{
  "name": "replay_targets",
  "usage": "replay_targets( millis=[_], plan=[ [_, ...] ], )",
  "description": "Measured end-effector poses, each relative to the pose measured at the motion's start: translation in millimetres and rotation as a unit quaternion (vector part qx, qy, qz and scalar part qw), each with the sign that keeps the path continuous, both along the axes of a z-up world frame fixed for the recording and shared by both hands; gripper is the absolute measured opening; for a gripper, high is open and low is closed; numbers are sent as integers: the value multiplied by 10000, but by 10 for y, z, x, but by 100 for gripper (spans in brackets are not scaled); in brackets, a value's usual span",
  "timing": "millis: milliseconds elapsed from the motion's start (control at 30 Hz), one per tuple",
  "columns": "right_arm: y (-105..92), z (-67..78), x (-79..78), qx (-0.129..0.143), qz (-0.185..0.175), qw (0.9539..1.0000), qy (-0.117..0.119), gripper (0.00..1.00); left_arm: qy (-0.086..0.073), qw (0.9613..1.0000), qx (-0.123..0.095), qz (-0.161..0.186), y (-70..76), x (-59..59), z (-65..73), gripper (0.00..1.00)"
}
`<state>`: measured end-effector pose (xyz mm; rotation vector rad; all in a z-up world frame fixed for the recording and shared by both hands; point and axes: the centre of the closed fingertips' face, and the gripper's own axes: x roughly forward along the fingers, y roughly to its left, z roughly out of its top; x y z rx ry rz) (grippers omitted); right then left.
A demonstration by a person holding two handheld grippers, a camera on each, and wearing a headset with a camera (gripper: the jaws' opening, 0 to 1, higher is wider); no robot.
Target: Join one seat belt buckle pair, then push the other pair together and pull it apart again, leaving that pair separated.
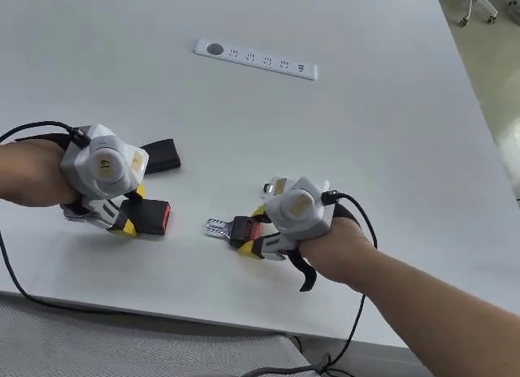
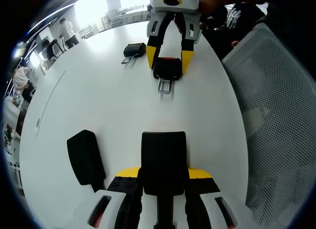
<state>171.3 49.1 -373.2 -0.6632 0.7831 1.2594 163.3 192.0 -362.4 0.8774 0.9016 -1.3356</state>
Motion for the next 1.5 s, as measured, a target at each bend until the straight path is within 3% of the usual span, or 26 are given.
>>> replay_targets(
  millis=[233, 600, 800, 1500],
  plan=[
    [282, 6, -4, 90, 105, 9999, -4, 35, 26, 10000, -6, -17, 9, 30, -22, 33],
    [551, -1, -9, 131, 206, 9997, -10, 35, 26, 10000, 22, -2, 65, 144, -148, 33],
    [568, -7, -23, -1, 295, 9995, -108, 35, 21, 10000, 26, 6, 73, 151, -171, 33],
    [573, 14, 25, 16, 320, 9992, -222, 35, 24, 9999, 112, 15, 53, 113, -146, 33]
  ],
)
